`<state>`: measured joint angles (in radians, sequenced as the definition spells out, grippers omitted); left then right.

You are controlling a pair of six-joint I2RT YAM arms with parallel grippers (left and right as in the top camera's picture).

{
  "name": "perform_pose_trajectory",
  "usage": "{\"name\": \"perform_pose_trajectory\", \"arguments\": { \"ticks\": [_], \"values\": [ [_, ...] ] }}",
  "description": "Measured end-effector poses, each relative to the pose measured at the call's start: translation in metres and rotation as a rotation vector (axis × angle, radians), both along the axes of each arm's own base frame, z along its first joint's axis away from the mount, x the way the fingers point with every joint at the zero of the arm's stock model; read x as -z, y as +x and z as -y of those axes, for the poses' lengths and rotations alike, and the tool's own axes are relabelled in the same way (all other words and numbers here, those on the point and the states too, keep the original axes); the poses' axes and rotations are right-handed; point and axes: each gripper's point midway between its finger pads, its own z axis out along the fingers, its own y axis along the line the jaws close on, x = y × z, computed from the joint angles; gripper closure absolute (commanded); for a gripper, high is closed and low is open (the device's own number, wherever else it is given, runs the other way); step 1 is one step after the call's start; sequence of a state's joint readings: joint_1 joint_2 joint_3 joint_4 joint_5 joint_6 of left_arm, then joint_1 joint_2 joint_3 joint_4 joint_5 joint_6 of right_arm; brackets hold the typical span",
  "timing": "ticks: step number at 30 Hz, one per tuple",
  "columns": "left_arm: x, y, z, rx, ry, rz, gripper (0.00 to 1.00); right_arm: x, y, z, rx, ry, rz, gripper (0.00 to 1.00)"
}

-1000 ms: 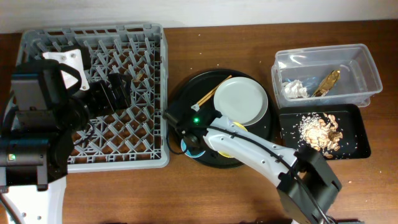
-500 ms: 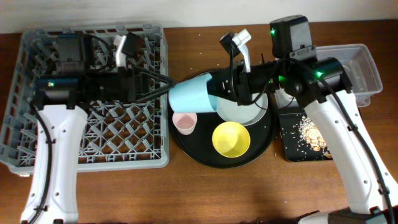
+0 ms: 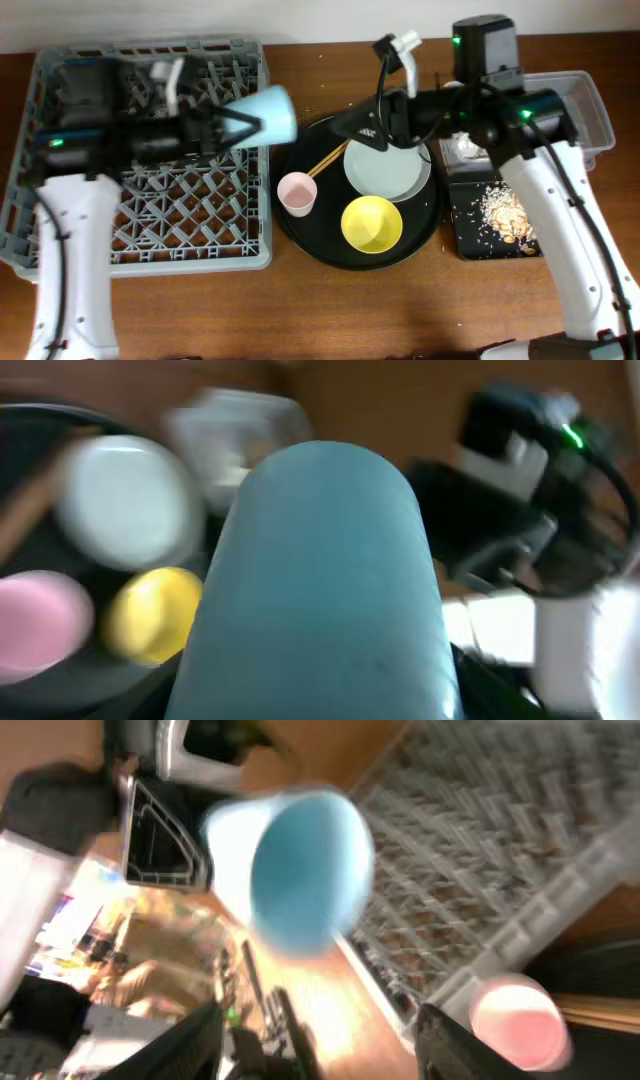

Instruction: Sort waste into correct bins and load items into the dishwasher rack

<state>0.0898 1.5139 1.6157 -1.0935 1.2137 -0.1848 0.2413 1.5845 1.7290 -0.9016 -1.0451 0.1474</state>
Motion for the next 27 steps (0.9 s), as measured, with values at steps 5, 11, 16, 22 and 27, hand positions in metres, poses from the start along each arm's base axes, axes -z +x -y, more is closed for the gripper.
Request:
{"name": "perform_pose_trajectory", "arguments": {
  "ticks": [5, 11, 16, 22, 27],
  "values": [
    [0.099, -0.041, -0.185, -0.753, 0.766, -0.505, 0.42, 0.076, -0.022, 0.037, 0.238, -0.431, -0.244, 0.34],
    [0.173, -0.026, -0.260, -0.907, 1.044, -0.764, 0.37, 0.089, -0.020, 0.051, 0.296, -0.546, -0.234, 0.34],
    [0.231, 0.000, -0.269, -0.858, 1.053, -0.855, 0.01, 0.091, -0.022, 0.052, 0.296, -0.553, -0.243, 0.33],
    [0.198, 0.002, -0.236, -0.675, 0.864, -0.858, 0.05, 0.110, -0.022, 0.031, 0.248, -0.606, -0.180, 0.37],
    [0.078, 0.036, -0.174, -0.426, 0.560, -0.372, 0.04, 0.217, 0.005, -0.044, 0.167, -0.725, -0.151, 0.38]
  ]
}}
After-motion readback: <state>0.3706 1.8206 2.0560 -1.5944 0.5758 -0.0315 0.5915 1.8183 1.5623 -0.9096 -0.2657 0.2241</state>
